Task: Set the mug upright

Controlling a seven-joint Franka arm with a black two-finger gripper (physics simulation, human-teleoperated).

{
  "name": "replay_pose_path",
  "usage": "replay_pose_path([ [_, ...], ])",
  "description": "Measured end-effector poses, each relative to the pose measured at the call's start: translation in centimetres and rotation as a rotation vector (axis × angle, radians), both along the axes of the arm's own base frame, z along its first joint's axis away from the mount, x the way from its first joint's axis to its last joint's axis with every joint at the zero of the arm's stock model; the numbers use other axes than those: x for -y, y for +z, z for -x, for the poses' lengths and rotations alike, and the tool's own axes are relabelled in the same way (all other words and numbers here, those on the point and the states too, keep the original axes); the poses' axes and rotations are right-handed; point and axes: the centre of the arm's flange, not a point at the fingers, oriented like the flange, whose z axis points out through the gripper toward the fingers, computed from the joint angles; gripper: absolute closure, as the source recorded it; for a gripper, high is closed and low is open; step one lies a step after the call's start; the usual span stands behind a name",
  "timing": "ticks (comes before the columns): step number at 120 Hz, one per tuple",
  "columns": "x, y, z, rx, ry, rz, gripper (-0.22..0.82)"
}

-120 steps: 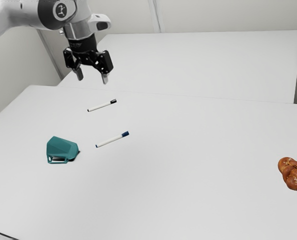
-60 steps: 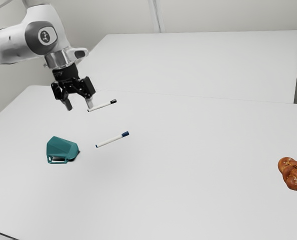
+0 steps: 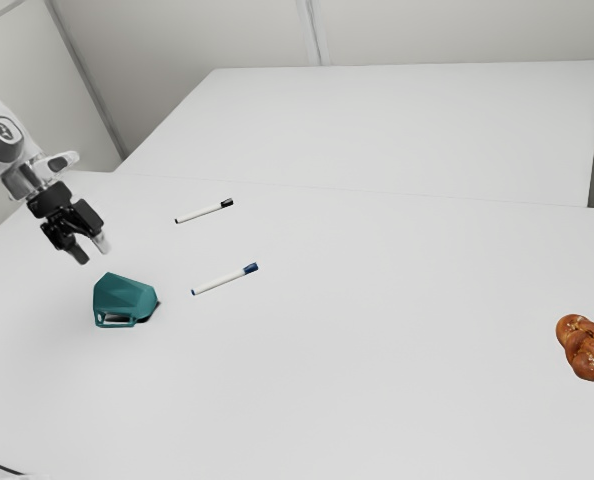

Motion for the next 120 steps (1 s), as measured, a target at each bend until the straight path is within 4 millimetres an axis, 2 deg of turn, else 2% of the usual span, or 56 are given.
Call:
replay_pose_path([
  [20,-4.8,-4.6,-1.7,0.077,-0.051,0.064,0.0],
  [33,-7.1,-6.0,-1.9,0.126,-0.072,0.086,0.0],
  [42,-7.9,-6.8,-2.0,0.144,-0.089,0.097,0.0],
  [67,-7.7,-10.2,-2.3,0.163,-0.11,0.194,0.0],
  [92,-7.2,-11.7,-2.3,0.179,-0.119,0.266,0.0],
  [102,-6.4,-12.2,-1.6,0.165,-0.122,0.315,0.0],
  [120,-5.2,-12.8,-0.4,0.136,-0.13,0.379,0.12],
])
